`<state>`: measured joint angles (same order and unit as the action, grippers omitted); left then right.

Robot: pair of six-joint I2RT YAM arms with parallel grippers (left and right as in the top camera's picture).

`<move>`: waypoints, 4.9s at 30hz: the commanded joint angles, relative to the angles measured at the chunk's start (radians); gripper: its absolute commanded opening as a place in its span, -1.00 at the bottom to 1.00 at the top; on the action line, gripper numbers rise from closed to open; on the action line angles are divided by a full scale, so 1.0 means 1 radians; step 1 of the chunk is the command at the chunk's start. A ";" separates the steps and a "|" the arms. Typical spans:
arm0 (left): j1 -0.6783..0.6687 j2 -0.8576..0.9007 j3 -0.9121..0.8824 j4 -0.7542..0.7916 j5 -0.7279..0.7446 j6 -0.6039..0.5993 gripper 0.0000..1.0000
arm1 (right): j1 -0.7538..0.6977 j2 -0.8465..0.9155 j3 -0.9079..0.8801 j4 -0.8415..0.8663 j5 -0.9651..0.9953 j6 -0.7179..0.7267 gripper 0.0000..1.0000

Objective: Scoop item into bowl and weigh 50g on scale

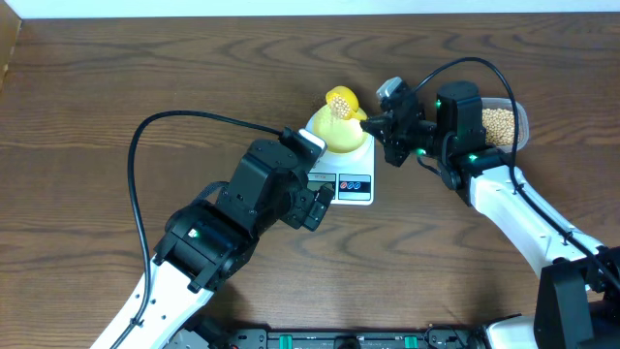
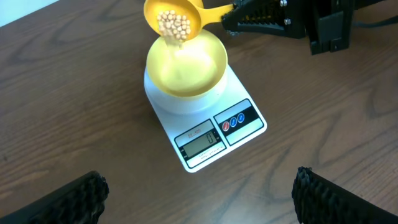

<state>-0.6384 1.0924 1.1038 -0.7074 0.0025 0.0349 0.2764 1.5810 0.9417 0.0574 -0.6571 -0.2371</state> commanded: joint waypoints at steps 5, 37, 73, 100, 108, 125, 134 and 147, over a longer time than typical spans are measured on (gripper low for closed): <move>0.004 0.005 0.000 -0.003 0.013 0.017 0.94 | 0.006 0.009 0.010 0.002 0.004 -0.237 -0.98; 0.004 0.005 0.000 -0.003 0.013 0.017 0.94 | -0.010 -0.047 0.010 0.021 0.046 -0.322 -0.98; 0.004 0.005 0.000 -0.003 0.013 0.017 0.94 | -0.264 -0.252 0.010 -0.505 0.721 -0.257 -0.98; 0.004 0.005 0.000 -0.003 0.013 0.017 0.94 | -0.385 -0.048 0.010 -0.480 0.613 -0.204 -0.98; 0.004 0.005 0.000 -0.003 0.013 0.017 0.94 | -0.388 -0.048 0.010 -0.438 0.501 -0.174 -0.98; 0.004 0.005 0.000 -0.003 0.013 0.017 0.94 | -0.503 -0.043 0.010 -0.442 0.306 -0.117 -0.98; 0.004 0.005 0.000 -0.003 0.013 0.017 0.94 | -0.520 -0.023 0.010 -0.445 0.306 -0.115 -0.98; 0.004 0.005 0.000 -0.003 0.013 0.017 0.94 | -0.521 0.011 0.010 -0.439 0.168 -0.115 -0.98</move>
<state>-0.6384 1.0924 1.1038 -0.7078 0.0029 0.0349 -0.2413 1.5852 0.9417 -0.3836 -0.4313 -0.3649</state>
